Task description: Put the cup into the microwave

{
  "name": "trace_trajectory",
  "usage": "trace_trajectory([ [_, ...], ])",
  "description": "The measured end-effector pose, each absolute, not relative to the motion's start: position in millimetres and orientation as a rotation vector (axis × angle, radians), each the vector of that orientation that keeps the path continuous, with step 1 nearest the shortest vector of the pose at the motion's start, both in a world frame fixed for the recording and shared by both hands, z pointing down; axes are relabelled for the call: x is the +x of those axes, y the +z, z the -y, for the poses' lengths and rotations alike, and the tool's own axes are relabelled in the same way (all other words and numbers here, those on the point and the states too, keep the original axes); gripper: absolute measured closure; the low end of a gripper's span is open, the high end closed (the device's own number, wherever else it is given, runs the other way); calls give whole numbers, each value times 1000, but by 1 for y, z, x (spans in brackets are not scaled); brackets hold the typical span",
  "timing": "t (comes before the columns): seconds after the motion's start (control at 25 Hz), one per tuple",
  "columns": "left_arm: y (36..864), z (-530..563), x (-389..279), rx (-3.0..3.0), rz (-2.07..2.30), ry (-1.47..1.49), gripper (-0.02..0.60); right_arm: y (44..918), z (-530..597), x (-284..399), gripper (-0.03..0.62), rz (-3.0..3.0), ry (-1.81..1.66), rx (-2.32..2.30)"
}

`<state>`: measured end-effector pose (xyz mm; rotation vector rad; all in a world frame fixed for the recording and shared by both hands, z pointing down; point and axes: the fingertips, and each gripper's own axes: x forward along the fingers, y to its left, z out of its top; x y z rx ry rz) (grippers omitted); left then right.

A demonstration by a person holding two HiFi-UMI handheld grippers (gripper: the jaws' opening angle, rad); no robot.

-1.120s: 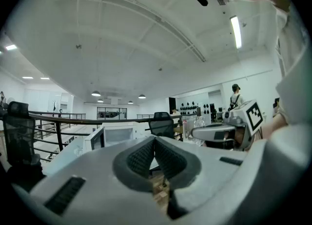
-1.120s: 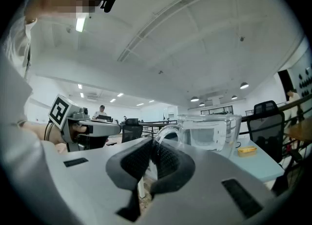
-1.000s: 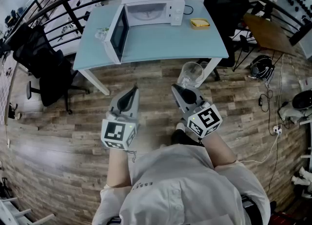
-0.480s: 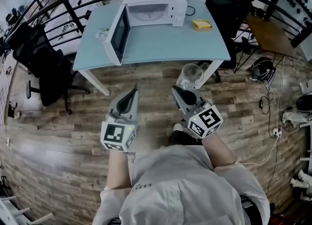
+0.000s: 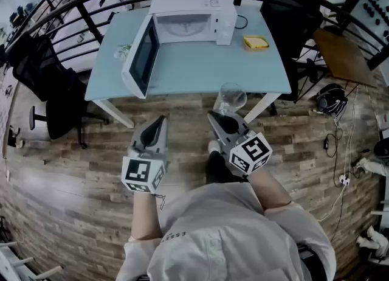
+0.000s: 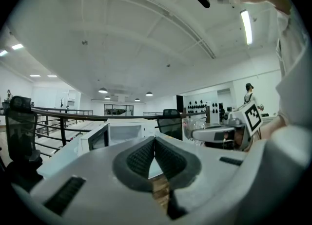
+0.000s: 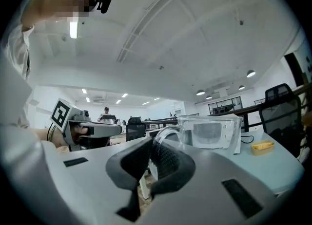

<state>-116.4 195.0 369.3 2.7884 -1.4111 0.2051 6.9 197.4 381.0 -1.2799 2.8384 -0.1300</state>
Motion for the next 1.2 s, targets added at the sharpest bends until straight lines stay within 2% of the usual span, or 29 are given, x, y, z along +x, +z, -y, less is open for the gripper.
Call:
trace_trajectory([
  [0.64, 363, 40, -34, 2697, 1526, 227, 578, 379, 55, 79, 577, -2950, -180, -1081],
  [1.2, 398, 134, -43, 2605, 1496, 240, 578, 423, 154, 43, 577, -3090, -291, -925],
])
